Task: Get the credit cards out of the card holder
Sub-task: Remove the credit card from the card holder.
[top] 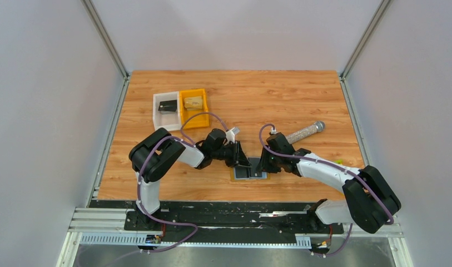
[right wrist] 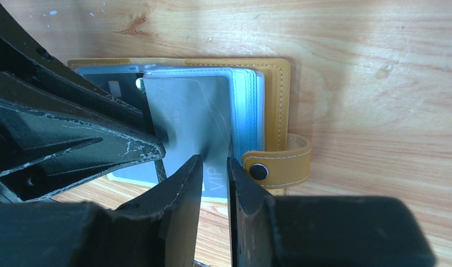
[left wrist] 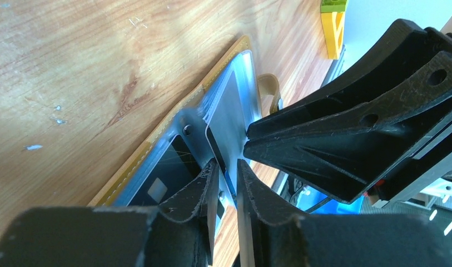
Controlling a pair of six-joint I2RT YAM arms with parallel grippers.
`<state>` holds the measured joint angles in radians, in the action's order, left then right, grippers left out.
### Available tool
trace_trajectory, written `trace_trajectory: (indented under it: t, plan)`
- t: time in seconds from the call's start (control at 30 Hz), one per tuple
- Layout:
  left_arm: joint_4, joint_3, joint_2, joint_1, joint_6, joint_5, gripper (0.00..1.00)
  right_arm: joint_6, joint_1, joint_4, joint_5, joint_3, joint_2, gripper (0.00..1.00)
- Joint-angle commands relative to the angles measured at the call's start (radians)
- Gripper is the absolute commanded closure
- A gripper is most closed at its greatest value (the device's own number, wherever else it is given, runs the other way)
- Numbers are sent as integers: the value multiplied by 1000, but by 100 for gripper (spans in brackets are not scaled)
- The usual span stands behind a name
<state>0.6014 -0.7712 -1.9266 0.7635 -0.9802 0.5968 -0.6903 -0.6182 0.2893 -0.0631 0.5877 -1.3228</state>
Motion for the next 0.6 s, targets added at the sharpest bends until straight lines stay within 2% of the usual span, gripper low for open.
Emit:
trace_trajectory:
  t: [0.0,0.2,0.37,0.43,0.5,0.57]
  plan:
    - [75,12,0,12,-23,12,76,-12,7,-27,3,-19,-14,76]
    - [77,30,15,11,-36,-8,78,-11,8,-27,6,-17,-24,76]
    - [79,36,14,11,-45,-11,94,-7,13,-27,6,-18,-28,76]
    - [81,36,15,11,-49,-12,95,-6,15,-28,5,-20,-30,76]
    - [80,36,15,11,-48,-11,93,-4,17,-29,5,-20,-31,76]
    - [79,35,15,11,-47,-10,81,-5,19,-27,3,-19,-30,76]
